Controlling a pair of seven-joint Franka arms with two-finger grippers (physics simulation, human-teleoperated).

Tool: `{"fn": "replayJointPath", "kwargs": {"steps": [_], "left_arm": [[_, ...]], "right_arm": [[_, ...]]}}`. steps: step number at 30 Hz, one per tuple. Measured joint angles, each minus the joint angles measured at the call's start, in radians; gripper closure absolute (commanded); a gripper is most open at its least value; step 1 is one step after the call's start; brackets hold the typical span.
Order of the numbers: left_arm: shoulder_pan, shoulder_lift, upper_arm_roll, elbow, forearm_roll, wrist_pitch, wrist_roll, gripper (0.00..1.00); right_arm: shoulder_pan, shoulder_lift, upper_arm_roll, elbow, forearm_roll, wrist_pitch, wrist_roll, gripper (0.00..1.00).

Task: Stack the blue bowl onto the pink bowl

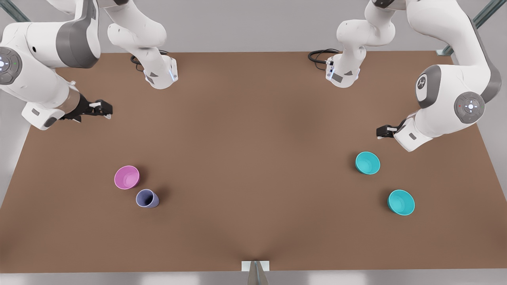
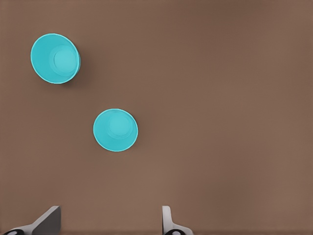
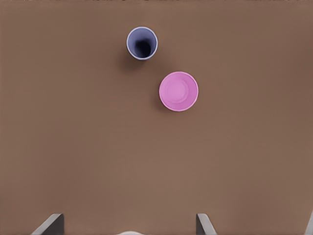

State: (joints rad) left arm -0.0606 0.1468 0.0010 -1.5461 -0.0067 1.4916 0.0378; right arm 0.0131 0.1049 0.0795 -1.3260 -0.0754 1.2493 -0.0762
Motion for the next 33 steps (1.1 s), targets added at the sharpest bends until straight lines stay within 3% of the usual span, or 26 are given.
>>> {"fn": "replayJointPath", "kwargs": {"steps": [4, 8, 17, 33], "left_arm": [[-0.003, 0.000, -0.001, 0.001, 0.000, 0.000, 0.000, 0.00], [-0.002, -0.001, -0.002, 0.001, 0.000, 0.000, -0.001, 0.00], [-0.004, -0.002, -0.002, 0.001, 0.000, -0.001, -0.001, 0.00], [-0.007, -0.002, -0.003, 0.001, 0.000, -0.005, -0.003, 0.00]], "right_arm": [[0.003, 0.042, 0.000, 0.007, -0.004, 0.004, 0.001, 0.00], [-0.081, 0.254, -0.004, -0.002, -0.023, 0.039, -0.002, 0.00], [-0.196, 0.533, -0.003, -0.016, -0.024, 0.345, -0.004, 0.00], [-0.300, 0.623, 0.005, -0.229, 0.131, 0.661, -0.009, 0.00]]}}
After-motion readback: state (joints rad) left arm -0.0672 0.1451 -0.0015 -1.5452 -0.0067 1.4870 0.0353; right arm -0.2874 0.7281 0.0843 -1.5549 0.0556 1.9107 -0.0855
